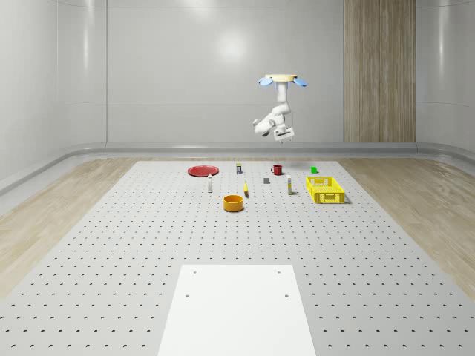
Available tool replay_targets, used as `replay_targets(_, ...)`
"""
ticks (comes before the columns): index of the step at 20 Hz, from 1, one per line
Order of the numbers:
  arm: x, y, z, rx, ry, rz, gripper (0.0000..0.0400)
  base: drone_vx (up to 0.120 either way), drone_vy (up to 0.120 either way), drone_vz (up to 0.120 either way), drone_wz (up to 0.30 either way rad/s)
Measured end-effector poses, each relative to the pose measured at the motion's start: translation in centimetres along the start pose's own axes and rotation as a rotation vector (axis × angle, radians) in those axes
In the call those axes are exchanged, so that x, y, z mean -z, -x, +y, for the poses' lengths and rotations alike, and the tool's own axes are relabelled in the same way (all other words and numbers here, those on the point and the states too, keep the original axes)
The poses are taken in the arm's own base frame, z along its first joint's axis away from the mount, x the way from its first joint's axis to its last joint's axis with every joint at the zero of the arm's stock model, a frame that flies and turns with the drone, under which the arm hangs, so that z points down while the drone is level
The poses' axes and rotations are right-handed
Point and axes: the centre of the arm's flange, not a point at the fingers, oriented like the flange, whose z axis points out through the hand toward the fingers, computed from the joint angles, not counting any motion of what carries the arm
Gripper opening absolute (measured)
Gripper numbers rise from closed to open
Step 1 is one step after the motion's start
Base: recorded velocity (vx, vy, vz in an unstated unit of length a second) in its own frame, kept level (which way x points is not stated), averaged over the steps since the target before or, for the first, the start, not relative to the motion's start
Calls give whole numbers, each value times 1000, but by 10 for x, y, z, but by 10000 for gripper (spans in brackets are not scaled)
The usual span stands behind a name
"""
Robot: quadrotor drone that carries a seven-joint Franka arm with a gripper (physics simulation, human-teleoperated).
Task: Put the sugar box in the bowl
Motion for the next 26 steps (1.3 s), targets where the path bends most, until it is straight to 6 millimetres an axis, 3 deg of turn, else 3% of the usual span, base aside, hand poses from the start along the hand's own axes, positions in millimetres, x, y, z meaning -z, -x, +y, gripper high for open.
replay_targets(13,-1,15,-15,5,145,153,400,120,0,-9,0)
replay_targets(22,-2,16,-16,5,157,166,400,120,0,-120,0)
replay_targets(26,-2,16,-16,5,158,168,400,120,0,-10,0)
